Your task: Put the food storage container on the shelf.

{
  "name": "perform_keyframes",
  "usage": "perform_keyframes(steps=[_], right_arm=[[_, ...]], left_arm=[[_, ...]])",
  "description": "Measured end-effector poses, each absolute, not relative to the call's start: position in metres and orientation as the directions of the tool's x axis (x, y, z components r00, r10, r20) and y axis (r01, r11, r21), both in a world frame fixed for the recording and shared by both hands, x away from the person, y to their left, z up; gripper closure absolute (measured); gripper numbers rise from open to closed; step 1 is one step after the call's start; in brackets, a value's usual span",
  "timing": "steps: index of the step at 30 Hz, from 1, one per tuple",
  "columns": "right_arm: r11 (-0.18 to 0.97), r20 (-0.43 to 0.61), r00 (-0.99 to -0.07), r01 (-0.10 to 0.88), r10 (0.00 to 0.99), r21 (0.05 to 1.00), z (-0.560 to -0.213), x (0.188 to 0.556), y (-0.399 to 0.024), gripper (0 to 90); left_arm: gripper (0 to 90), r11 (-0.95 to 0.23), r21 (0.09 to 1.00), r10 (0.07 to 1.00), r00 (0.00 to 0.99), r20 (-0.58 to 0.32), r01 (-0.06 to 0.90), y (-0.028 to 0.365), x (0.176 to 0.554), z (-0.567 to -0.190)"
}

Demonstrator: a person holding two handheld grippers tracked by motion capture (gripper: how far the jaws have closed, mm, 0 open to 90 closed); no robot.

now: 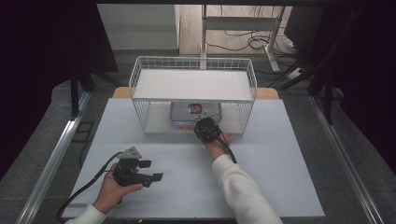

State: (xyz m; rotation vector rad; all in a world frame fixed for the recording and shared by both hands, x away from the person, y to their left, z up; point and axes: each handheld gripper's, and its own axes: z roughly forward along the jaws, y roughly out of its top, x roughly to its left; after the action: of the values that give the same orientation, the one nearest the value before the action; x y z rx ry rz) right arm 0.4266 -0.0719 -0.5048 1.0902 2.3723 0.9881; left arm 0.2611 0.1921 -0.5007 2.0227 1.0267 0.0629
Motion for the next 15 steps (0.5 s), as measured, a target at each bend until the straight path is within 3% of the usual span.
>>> perform_keyframes(steps=[15], right_arm=[[0.473,-0.013,-0.683,0.491,0.730,0.731,-0.496,0.411,-0.087,88.6]], left_arm=[[22.6,-0.311,0.706,0.689,0.663,-0.295,0.637,0.193,0.261,-0.500]])
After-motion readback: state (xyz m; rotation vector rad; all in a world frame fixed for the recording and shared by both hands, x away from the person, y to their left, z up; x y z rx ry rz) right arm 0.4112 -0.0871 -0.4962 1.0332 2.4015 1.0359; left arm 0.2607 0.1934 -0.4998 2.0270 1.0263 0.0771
